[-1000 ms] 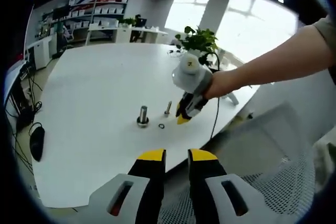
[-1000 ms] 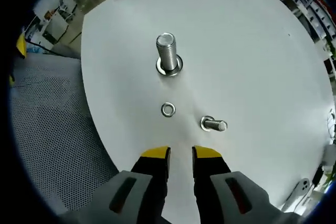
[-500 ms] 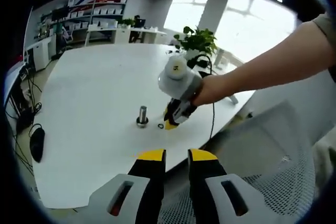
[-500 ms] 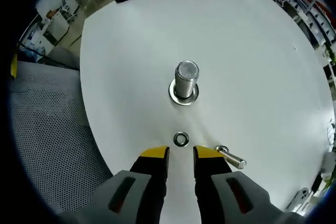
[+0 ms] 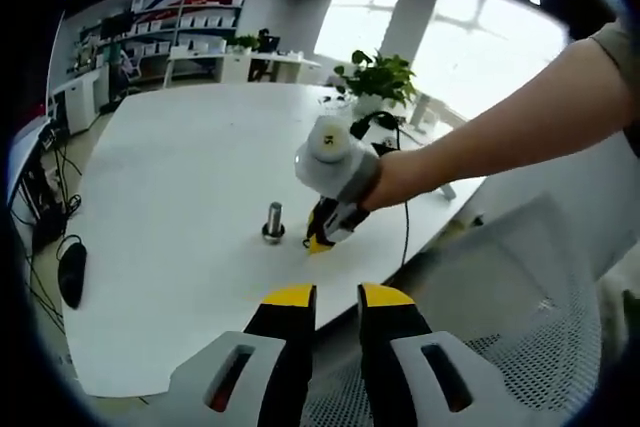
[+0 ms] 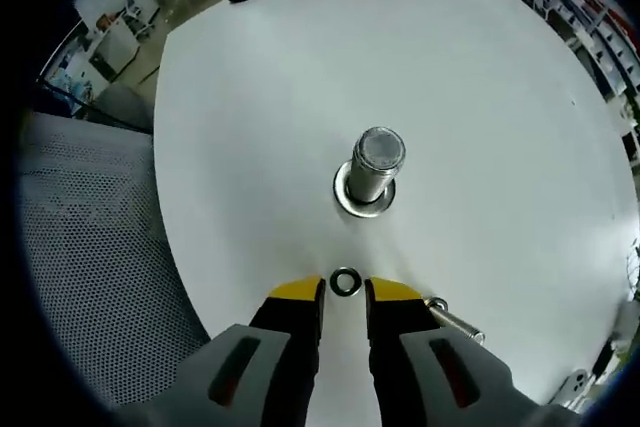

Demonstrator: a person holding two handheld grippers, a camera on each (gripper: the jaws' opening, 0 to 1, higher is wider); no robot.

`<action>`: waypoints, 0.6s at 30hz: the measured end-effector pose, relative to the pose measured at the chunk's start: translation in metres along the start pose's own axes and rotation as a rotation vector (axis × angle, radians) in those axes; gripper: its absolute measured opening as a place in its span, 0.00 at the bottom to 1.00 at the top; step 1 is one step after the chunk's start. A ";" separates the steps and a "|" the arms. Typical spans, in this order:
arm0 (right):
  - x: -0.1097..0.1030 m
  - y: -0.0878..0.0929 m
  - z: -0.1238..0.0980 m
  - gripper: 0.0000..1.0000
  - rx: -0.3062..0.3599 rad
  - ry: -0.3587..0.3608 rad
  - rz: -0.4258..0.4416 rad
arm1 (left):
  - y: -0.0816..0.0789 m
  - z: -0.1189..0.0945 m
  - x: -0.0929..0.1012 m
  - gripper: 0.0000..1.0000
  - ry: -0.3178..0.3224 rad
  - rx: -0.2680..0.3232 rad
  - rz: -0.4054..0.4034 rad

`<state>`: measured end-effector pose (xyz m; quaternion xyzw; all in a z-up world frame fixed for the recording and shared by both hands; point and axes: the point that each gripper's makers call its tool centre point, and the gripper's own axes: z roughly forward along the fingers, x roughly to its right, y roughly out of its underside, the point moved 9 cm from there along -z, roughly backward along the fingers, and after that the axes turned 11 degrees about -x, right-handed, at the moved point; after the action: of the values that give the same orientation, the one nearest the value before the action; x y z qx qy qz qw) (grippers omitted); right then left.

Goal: Place the washer onto the threaded stud by aligning its center hole with the stud, sliding it down to the base, and recovering from edge contact or off-axis alignment until the washer reaches the visible bottom stop.

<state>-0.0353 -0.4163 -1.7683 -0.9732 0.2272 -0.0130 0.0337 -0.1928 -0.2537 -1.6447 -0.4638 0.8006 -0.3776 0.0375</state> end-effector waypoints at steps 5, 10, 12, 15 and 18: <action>-0.004 -0.007 0.001 0.15 -0.033 0.010 -0.080 | 0.000 -0.001 -0.001 0.14 -0.006 0.007 -0.008; 0.003 -0.010 0.000 0.03 -0.087 0.034 -0.083 | 0.000 -0.001 -0.001 0.14 -0.006 0.007 -0.008; 0.003 -0.014 0.002 0.03 -0.078 0.009 -0.082 | 0.000 -0.001 -0.001 0.14 -0.005 0.005 -0.006; 0.002 -0.012 0.000 0.03 -0.069 0.014 -0.130 | -0.001 -0.001 -0.001 0.14 -0.008 0.012 -0.013; 0.003 -0.009 0.001 0.04 -0.056 0.007 -0.125 | 0.000 -0.001 -0.002 0.14 -0.008 0.011 -0.012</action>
<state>-0.0283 -0.4095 -1.7683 -0.9860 0.1663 -0.0121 0.0051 -0.1922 -0.2518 -1.6442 -0.4699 0.7955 -0.3804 0.0409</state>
